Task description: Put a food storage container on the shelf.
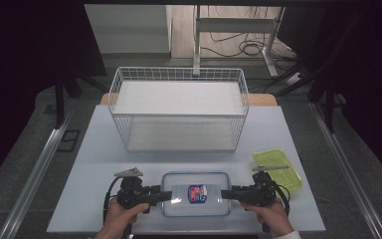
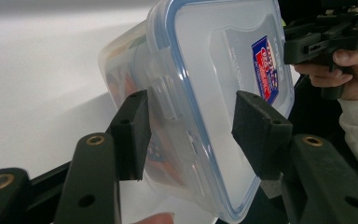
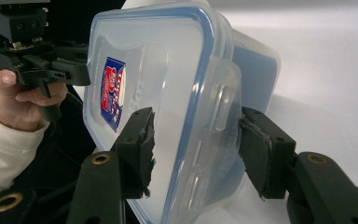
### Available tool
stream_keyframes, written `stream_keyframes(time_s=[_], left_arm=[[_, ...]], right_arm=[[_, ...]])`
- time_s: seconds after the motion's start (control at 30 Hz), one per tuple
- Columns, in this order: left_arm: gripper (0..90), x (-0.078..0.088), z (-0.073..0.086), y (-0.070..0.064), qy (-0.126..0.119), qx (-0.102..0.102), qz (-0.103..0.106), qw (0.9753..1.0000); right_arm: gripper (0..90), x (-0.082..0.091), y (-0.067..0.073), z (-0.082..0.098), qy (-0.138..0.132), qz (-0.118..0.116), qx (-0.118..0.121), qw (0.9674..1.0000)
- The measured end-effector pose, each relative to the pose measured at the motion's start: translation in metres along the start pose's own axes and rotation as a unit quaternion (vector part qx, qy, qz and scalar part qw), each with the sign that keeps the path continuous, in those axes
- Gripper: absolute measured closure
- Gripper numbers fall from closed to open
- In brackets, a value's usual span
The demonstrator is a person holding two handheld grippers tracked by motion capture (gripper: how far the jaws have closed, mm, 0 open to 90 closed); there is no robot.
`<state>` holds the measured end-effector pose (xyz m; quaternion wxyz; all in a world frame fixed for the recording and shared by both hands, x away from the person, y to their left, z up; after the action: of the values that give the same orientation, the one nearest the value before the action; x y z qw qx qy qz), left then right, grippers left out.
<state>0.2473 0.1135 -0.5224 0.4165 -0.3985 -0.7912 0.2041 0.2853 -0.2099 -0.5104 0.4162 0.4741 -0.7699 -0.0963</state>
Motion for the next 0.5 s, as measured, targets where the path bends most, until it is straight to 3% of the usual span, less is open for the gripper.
stream_keyframes(time_s=[0.07,0.3,0.5], left_arm=[[49.5,0.0013,0.0001,0.0005,-0.002,0.005,0.002,1.0],[50.9,0.0056,-0.0016,-0.0021,-0.007,-0.013,-0.011,0.9998],[51.3,0.0068,-0.0022,-0.0025,-0.011,-0.016,-0.015,0.9997]], right_arm=[[47.4,0.0002,0.0011,0.0002,0.001,0.002,0.0,1.0],[49.3,-0.0002,0.0043,-0.0008,-0.01,0.003,0.001,1.0],[49.7,-0.0008,0.0055,-0.0014,-0.015,0.004,0.003,0.9999]])
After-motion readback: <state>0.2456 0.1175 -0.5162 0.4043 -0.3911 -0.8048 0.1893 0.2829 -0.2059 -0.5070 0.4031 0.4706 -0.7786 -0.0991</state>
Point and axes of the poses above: each handheld gripper's, and its own axes: x roughly backward along the jaws, z roughly out of its underside, y roughly to its left, the point moved 4 cm from there along -x, roughly forward along the jaws, and after that the axes turned 7 degrees about x, right-handed, at the moved point
